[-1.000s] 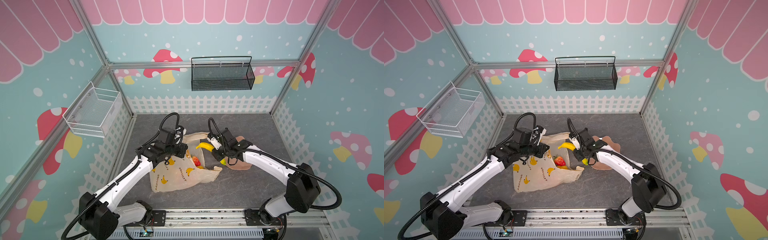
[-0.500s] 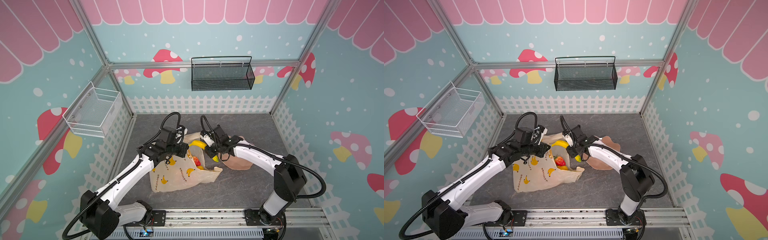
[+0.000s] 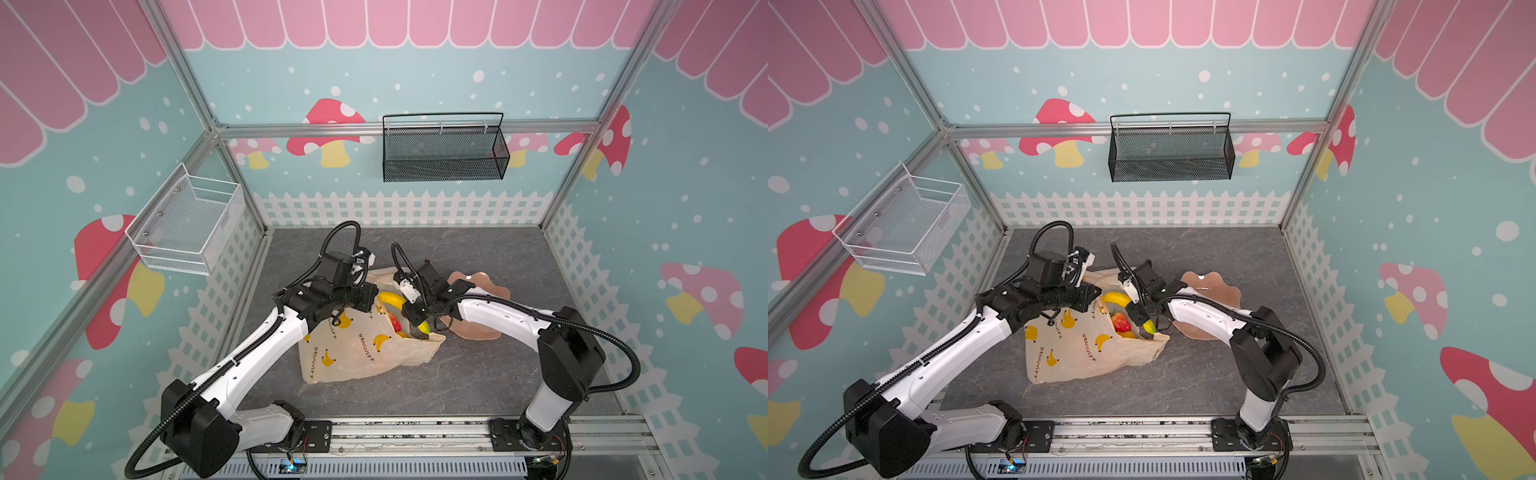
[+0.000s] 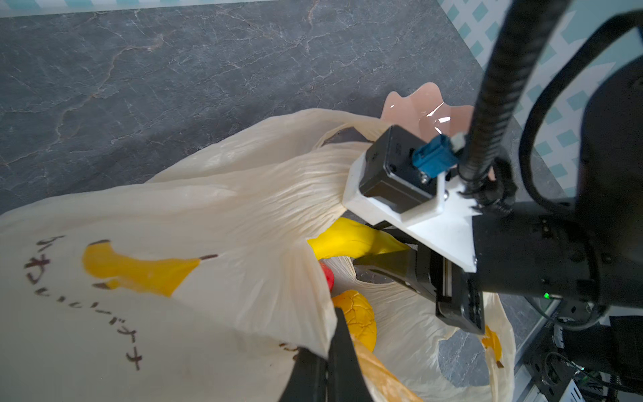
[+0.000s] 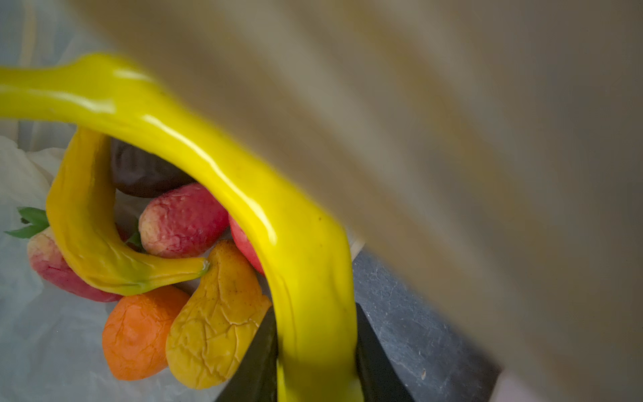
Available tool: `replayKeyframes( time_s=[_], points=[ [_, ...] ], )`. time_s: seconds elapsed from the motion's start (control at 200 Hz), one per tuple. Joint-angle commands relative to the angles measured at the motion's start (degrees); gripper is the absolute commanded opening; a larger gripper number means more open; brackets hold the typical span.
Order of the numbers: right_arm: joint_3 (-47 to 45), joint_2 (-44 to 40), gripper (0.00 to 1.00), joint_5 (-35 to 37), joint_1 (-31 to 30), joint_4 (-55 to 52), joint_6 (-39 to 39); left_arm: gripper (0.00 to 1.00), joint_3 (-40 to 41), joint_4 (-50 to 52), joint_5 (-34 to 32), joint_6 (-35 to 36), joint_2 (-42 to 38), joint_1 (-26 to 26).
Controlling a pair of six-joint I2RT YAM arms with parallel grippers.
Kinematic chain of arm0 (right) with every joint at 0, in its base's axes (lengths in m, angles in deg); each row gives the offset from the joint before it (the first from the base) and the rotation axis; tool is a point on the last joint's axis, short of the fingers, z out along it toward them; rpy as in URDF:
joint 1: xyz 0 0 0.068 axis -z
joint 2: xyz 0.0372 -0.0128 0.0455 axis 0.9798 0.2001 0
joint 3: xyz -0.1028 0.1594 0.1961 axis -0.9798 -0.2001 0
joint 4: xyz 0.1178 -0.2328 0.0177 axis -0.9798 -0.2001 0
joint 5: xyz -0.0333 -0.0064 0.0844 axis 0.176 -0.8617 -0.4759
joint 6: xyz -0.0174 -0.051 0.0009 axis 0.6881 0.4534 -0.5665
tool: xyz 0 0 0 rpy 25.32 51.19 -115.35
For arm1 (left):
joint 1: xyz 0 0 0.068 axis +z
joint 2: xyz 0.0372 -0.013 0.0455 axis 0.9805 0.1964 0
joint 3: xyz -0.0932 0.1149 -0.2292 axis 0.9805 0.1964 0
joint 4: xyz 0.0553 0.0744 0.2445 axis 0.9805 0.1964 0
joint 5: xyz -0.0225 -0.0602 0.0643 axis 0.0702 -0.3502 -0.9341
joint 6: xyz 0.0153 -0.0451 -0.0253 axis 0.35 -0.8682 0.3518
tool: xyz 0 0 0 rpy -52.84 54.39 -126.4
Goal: Place the fruits into the plastic bag
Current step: Place the fruit in the plastic bag.
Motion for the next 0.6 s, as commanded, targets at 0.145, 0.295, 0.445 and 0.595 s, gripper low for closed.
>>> replayKeyframes(
  time_s=[0.145,0.295,0.445,0.595],
  points=[
    [-5.46,-5.59,0.14,0.53,-1.73,2.18,-2.09,0.00,-2.25,-0.38,-0.31,-1.26,0.89,-0.27],
    [-8.64,-9.35,0.14,0.91,-2.37,3.49,-2.84,0.00,-2.51,-0.30,-0.19,-1.45,1.03,-0.24],
    [-9.79,-8.80,0.14,-1.00,-2.37,4.10,-2.91,0.00,-2.52,-0.36,0.81,-1.45,1.03,-0.36],
    [-8.40,-5.58,0.14,-2.32,-2.56,4.93,-2.69,0.00,-2.61,-0.47,1.55,-1.37,0.78,-0.42]
  ],
)
